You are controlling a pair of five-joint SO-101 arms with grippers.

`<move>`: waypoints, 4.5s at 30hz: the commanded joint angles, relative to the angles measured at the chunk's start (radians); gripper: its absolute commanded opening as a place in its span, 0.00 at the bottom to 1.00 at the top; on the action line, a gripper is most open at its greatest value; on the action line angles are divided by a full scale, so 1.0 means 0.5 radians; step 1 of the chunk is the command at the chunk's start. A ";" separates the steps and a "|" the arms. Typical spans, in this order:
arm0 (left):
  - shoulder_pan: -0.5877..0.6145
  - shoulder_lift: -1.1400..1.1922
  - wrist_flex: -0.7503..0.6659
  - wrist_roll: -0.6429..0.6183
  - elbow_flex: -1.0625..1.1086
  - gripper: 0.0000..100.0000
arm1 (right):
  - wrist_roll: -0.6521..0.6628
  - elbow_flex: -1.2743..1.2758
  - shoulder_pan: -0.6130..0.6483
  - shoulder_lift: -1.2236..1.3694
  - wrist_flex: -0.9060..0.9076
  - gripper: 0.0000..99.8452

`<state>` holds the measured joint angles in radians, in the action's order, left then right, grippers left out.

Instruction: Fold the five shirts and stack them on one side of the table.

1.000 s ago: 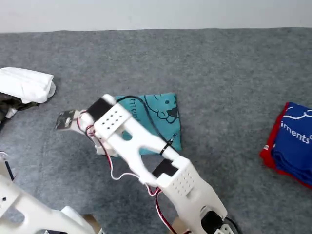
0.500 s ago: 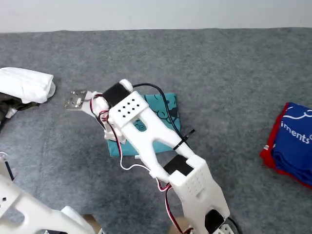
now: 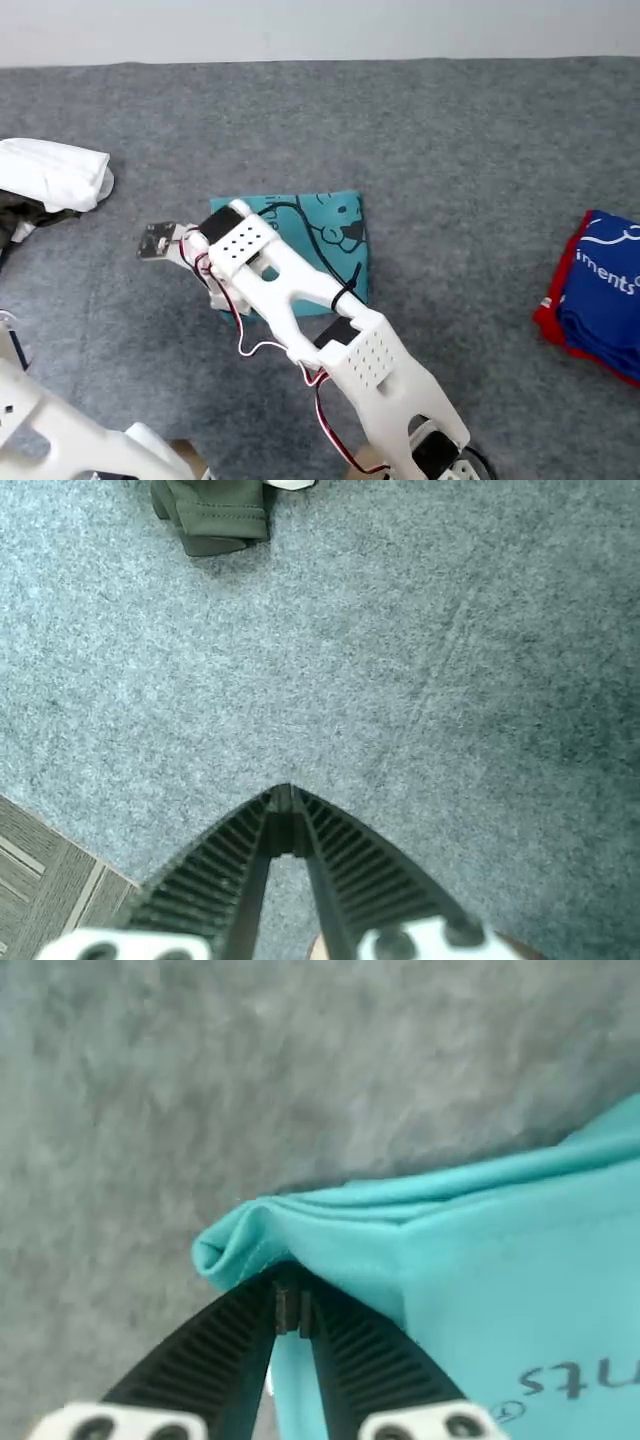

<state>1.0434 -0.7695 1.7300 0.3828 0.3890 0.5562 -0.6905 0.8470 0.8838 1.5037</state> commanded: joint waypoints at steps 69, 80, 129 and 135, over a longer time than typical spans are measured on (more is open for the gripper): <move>0.003 -0.043 0.040 -0.003 -0.060 0.00 | -0.954 -0.470 -0.667 -0.876 0.588 0.01; -0.009 -0.040 0.040 -0.003 -0.054 0.00 | -1.353 0.261 -0.713 -1.155 0.545 0.18; -0.009 -0.040 -0.015 0.012 0.087 0.00 | -2.329 0.227 -0.692 -0.140 0.293 0.25; -0.009 -0.040 -0.015 0.012 0.087 0.00 | -2.256 0.227 -0.692 -0.094 0.293 0.16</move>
<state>1.0434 -0.7695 1.7300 0.3828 0.4427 -0.6099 -0.5738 0.5140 0.8255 1.6617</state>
